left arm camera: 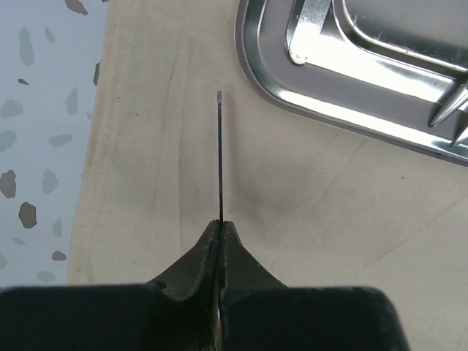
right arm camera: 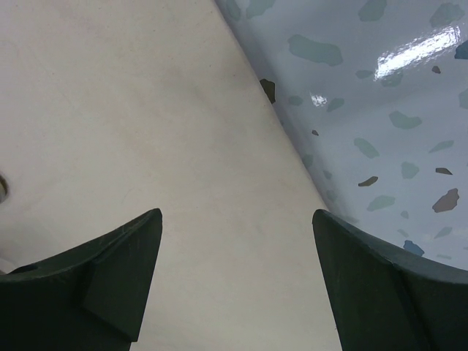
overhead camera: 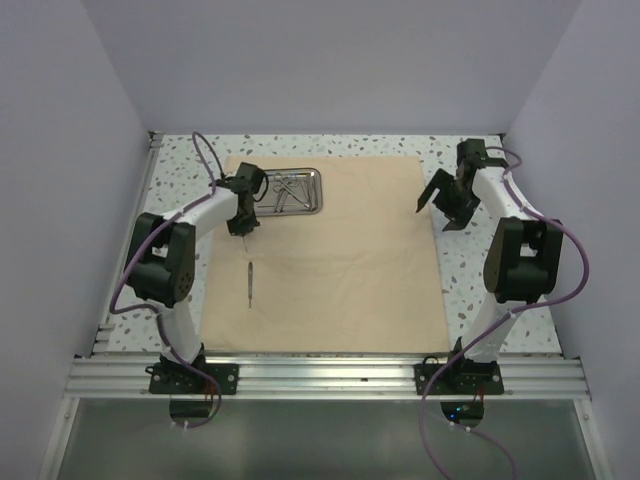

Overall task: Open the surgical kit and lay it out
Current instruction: Pick up the medical item from the surgical kit, then place the medical item in the surgical kit.

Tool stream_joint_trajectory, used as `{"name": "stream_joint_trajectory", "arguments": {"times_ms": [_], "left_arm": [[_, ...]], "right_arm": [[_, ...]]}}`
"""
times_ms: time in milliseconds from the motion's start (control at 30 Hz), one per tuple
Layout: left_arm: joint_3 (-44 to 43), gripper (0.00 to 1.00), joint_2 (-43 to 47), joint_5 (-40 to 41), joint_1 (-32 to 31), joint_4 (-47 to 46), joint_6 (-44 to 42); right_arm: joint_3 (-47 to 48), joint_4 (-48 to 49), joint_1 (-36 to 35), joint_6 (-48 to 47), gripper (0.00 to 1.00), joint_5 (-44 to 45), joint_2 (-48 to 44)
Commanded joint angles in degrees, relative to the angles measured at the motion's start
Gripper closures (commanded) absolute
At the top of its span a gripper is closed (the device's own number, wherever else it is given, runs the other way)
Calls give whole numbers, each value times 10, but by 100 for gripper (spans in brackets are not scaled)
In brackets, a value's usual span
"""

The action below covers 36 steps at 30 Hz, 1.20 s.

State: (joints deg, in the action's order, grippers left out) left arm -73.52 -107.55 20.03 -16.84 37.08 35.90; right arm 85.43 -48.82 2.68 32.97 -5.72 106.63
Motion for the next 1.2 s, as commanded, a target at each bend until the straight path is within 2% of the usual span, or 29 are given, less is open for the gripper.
{"name": "stream_joint_trajectory", "arguments": {"times_ms": [0, 167, 300, 567, 1033, 1133, 1167], "left_arm": [[-33, 100, 39, 23, 6, 23, -20], [-28, 100, 66, 15, 6, 41, -23], [24, 100, 119, -19, -2, 56, -20], [140, 100, 190, -33, -85, 71, 0], [246, 100, 244, -77, -93, 64, -6], [257, 72, 253, -87, -93, 56, -10], [256, 53, 253, -88, -93, 56, -11]], "right_arm": [[18, 0, 1, -3, 12, -15, -5], [15, 0, 0, -3, 12, -17, -9], [4, 4, 0, -3, 12, -16, -16], [-19, 14, 0, 1, 12, -21, -22], [-47, 25, 0, 1, 12, -25, -37], [-55, 28, 0, 3, 12, -29, -38], [-56, 28, 0, 4, 12, -30, -39]]}}
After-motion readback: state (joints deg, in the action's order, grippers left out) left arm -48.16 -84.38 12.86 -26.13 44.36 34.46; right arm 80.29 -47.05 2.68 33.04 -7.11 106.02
